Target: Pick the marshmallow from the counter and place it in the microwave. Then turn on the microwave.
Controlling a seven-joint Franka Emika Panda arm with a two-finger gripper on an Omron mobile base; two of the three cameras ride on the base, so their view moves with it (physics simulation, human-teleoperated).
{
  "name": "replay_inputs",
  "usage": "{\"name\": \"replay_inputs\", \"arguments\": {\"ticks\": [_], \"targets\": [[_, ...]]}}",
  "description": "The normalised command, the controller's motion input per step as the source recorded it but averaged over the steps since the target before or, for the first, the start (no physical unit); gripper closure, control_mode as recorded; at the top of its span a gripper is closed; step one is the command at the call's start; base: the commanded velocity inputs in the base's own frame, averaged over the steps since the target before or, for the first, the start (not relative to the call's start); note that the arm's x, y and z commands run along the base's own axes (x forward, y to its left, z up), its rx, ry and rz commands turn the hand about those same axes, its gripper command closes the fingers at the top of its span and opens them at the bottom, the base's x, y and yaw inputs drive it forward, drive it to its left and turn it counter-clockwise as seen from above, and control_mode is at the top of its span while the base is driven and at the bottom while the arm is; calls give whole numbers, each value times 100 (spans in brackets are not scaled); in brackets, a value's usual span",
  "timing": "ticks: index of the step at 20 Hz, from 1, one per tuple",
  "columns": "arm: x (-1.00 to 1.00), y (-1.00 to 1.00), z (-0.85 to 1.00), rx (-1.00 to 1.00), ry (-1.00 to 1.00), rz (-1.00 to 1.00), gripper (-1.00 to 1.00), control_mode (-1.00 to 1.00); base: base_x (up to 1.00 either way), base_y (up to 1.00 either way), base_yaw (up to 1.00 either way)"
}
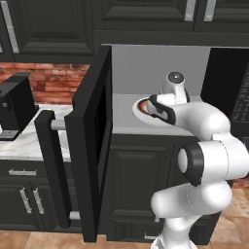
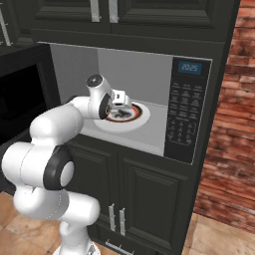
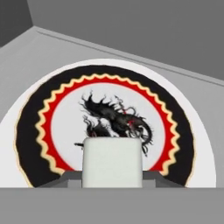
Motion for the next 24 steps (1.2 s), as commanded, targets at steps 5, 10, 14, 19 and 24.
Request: {"name": "replay_inputs", "arguments": {"ticks": [5, 10, 14, 19, 24], "targets": [[9, -1, -9, 0, 3, 0, 100, -100, 0, 0, 0], [9, -2, -5, 0, 3, 0, 100, -100, 0, 0, 0], [10, -4, -4, 0, 2, 0, 100, -100, 0, 0, 0], [11, 0, -5, 1, 3, 0, 100, -100, 0, 0, 0], [11, 0, -5, 1, 2, 0, 100, -100, 0, 0, 0]]}}
